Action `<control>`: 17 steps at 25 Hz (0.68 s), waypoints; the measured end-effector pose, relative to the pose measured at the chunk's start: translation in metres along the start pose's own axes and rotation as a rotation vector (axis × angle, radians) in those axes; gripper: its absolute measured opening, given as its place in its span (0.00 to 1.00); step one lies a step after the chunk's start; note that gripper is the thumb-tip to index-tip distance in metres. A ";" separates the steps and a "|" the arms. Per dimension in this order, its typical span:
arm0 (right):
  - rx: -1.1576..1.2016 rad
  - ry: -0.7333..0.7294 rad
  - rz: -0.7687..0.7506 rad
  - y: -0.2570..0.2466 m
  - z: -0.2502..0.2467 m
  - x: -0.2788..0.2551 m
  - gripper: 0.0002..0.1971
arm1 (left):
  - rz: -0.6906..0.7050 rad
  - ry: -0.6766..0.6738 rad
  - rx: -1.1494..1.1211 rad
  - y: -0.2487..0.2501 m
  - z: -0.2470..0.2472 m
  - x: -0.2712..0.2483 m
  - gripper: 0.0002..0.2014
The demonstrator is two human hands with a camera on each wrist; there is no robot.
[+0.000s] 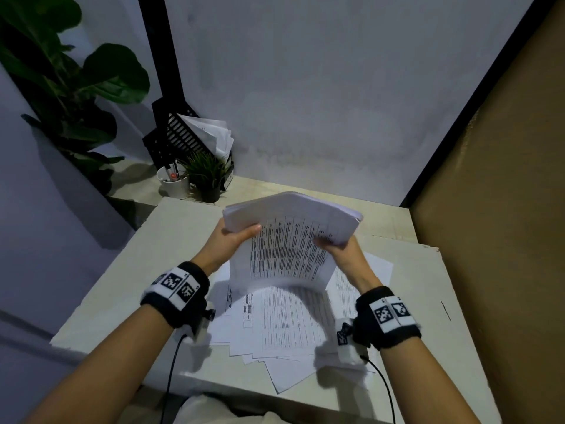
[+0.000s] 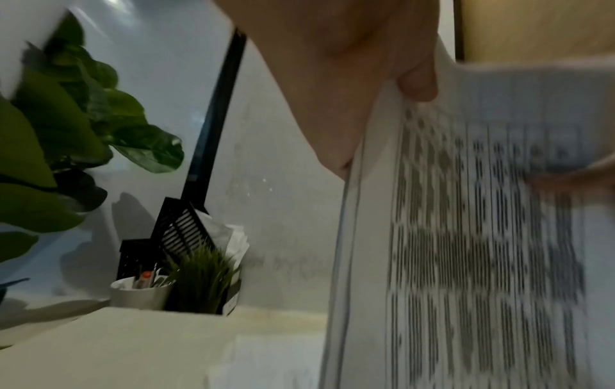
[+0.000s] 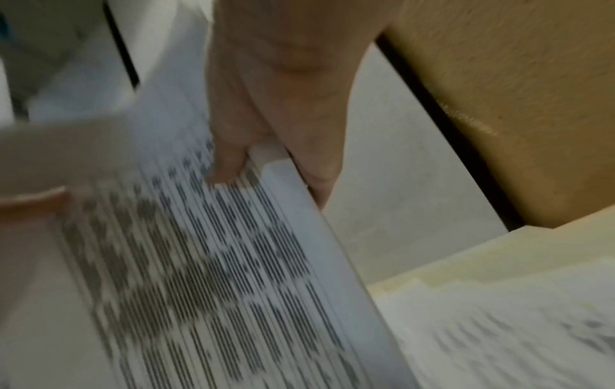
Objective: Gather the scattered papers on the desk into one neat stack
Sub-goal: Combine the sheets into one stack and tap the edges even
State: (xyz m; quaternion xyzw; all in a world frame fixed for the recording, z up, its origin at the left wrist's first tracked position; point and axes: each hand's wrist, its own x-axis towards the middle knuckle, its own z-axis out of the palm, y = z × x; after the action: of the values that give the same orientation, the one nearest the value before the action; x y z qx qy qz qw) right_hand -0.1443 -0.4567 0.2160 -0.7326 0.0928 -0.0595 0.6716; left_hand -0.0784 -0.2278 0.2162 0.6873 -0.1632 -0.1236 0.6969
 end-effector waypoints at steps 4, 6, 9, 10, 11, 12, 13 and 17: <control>-0.065 0.153 0.000 -0.010 0.003 0.008 0.04 | -0.145 -0.084 0.134 -0.031 0.001 -0.004 0.14; 0.010 0.185 -0.021 -0.022 -0.004 0.019 0.10 | -0.169 -0.139 0.221 -0.040 -0.003 -0.005 0.10; -0.079 0.173 0.050 -0.002 -0.015 0.030 0.17 | -0.206 -0.010 0.332 -0.063 -0.024 -0.004 0.23; -0.152 0.182 0.132 0.019 -0.023 0.031 0.20 | -0.229 0.029 0.342 -0.071 -0.034 -0.006 0.22; -0.238 0.210 0.265 0.046 -0.033 0.027 0.23 | -0.249 0.067 0.347 -0.079 -0.043 -0.010 0.19; -0.326 0.231 0.432 0.074 -0.041 0.020 0.26 | -0.276 0.110 0.340 -0.085 -0.052 -0.016 0.15; -0.427 0.238 0.603 0.099 -0.047 0.010 0.31 | -0.301 0.166 0.335 -0.089 -0.063 -0.021 0.12; -0.839 0.212 0.873 0.148 -0.020 -0.010 0.47 | -0.396 0.305 0.431 -0.105 -0.102 -0.041 0.15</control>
State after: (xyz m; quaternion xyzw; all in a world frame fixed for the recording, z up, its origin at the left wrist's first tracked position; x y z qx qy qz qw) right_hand -0.1669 -0.4861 0.0710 -0.8190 0.4660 0.1903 0.2756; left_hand -0.0698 -0.1208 0.1085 0.8479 0.0575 -0.1149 0.5143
